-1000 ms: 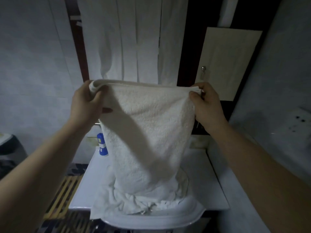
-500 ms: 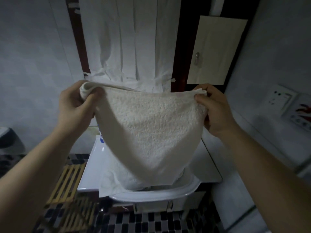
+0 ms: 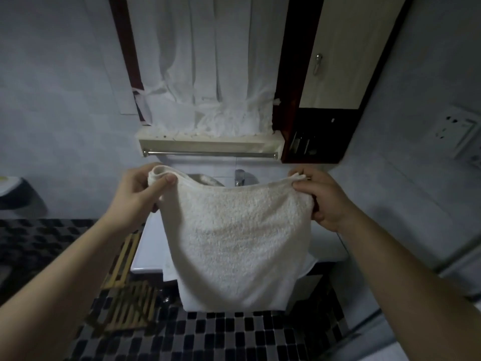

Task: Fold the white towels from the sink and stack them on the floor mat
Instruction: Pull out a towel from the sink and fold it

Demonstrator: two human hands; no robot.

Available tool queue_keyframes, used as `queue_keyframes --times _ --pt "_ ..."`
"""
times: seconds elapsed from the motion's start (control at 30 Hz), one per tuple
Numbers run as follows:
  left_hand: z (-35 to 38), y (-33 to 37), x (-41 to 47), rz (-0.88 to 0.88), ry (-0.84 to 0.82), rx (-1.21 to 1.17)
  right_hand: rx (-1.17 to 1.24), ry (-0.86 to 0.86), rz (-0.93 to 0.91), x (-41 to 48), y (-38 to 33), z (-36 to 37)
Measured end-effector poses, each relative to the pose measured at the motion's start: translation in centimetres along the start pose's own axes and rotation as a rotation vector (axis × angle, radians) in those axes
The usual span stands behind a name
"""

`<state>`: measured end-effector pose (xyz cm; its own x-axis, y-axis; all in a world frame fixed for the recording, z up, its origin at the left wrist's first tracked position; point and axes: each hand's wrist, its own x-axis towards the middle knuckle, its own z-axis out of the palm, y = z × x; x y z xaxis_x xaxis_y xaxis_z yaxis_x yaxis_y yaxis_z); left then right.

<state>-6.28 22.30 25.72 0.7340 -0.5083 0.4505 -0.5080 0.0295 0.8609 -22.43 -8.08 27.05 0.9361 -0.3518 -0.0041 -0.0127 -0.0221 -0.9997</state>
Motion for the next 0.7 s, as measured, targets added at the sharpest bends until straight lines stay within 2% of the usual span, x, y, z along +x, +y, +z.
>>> queue_keyframes --times 0.17,0.43,0.7 --pt "1.2 -4.4 -0.6 -0.174 -0.052 0.006 -0.027 -0.001 0.101 2.1 5.0 -0.8" --pt "3.2 -11.6 -1.1 -0.313 -0.220 0.093 -0.022 -0.058 0.320 5.1 12.4 -2.6" --pt "5.3 -17.8 -2.4 -0.495 -0.244 0.117 -0.026 -0.097 0.511 7.9 19.1 -3.9"
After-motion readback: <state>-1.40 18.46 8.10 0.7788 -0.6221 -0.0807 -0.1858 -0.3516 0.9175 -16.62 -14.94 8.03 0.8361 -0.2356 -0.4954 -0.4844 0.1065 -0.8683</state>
